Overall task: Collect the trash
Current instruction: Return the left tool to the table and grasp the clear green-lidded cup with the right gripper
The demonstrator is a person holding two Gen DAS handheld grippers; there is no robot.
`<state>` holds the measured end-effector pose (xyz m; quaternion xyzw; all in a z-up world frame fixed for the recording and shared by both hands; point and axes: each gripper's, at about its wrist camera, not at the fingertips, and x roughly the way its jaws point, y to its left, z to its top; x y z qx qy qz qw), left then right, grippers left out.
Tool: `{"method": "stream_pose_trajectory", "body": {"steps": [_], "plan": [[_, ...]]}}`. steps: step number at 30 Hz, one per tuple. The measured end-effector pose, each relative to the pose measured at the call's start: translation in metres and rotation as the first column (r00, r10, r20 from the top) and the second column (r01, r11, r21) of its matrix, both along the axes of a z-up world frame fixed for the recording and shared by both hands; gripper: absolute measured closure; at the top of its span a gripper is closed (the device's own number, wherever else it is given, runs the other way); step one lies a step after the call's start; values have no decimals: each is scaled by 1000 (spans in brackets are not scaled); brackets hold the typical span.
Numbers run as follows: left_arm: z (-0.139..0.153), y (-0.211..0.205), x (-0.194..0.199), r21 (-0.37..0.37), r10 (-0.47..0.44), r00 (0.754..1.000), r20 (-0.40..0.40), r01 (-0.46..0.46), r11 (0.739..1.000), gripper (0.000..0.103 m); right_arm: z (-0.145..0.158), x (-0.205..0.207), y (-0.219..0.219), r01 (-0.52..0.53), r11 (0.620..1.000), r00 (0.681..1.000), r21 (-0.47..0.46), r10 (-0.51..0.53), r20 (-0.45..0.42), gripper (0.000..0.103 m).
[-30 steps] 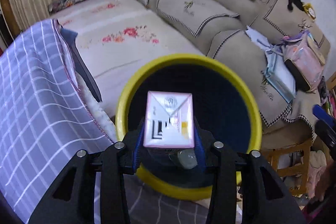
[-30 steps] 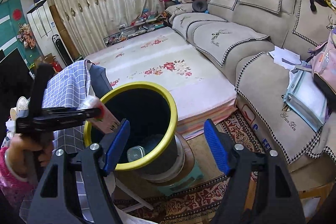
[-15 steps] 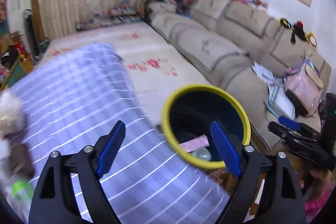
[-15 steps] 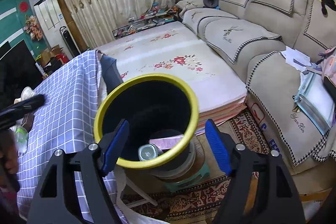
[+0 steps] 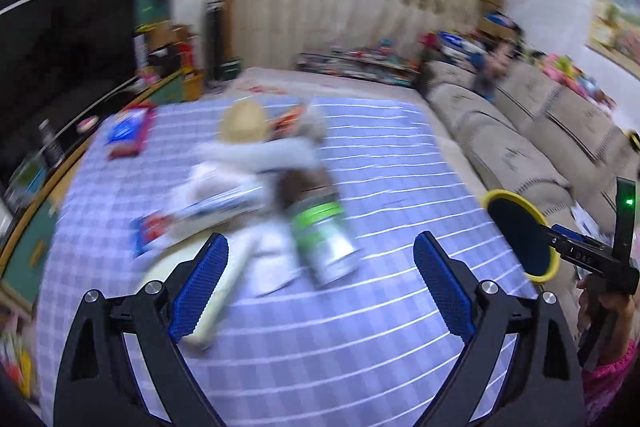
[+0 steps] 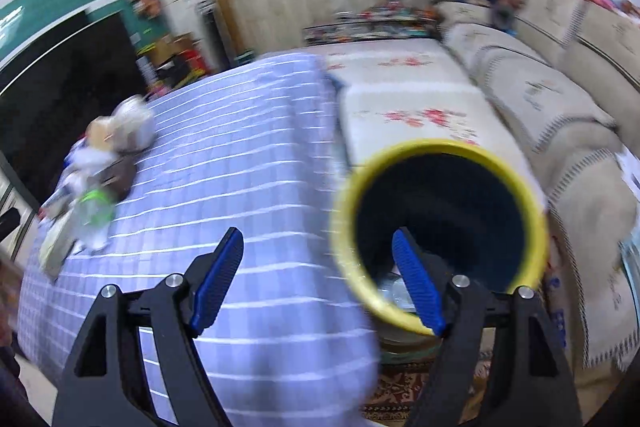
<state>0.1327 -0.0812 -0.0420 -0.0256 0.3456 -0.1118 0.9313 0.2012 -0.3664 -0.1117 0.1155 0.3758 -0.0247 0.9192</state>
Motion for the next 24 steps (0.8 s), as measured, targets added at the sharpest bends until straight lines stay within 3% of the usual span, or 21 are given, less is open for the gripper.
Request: {"method": "stream_pose_trajectory", "body": {"steps": [6, 14, 18, 24], "plan": [[-13, 58, -16, -19, 97, 995, -17, -98, 995, 10, 8, 38, 95, -209, 978, 978, 18, 208, 17, 30], [-21, 80, -20, -52, 125, 992, -28, -126, 991, 10, 7, 66, 199, -378, 926, 926, -3, 378, 18, 30], [-29, 85, -21, -73, 134, 989, -55, -138, 988, 10, -5, 80, 228, -400, 916, 917, -27, 400, -13, 30], [-41, 93, -21, -104, 142, 987, -80, -150, 983, 10, -19, 100, 235, -388, 921, 921, -30, 386, -53, 33]]}}
